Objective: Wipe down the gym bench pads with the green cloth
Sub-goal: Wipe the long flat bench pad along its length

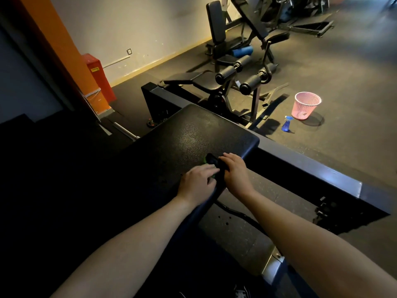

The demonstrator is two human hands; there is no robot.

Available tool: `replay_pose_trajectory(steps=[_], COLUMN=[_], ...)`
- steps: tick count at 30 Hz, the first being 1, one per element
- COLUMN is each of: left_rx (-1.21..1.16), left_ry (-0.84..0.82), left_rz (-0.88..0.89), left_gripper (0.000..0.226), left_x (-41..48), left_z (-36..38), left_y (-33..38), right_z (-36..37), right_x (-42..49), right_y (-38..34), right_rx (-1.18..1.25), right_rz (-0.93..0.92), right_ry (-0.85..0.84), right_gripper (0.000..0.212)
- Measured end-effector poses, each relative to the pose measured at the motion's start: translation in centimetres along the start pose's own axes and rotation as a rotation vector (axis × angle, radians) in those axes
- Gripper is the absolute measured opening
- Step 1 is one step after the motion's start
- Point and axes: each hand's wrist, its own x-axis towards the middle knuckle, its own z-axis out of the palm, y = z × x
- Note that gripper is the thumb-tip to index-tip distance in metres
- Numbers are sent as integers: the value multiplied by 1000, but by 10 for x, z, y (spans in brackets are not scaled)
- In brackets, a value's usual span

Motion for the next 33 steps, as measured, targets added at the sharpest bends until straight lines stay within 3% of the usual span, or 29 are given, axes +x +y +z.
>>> replay_pose_trajectory(steps=[3, 7, 9, 23, 28, 33], left_rx=[-12, -81, -114, -56, -433, -692], left_ry=[-23, 104, 106, 105, 233, 73], left_rz=[16, -265, -322, -54, -237, -417], left_gripper=[42, 45, 44, 35, 29, 44], left_x=[3, 25, 31, -4, 12, 38], left_z=[-7, -14, -8, 40, 26, 24], left_y=[-12, -25, -15, 49, 74, 93], right_z=[5, 4, 2, -14, -36, -58], right_x=[-16, -24, -23, -17, -21, -10], right_y=[9, 15, 15, 35, 30, 28], right_rx=[-14, 32, 3, 202, 494, 940], right_rz=[63, 67, 44, -24, 26, 129], right_ry=[75, 28, 21, 45, 5, -86], right_gripper=[41, 45, 46, 34, 34, 44])
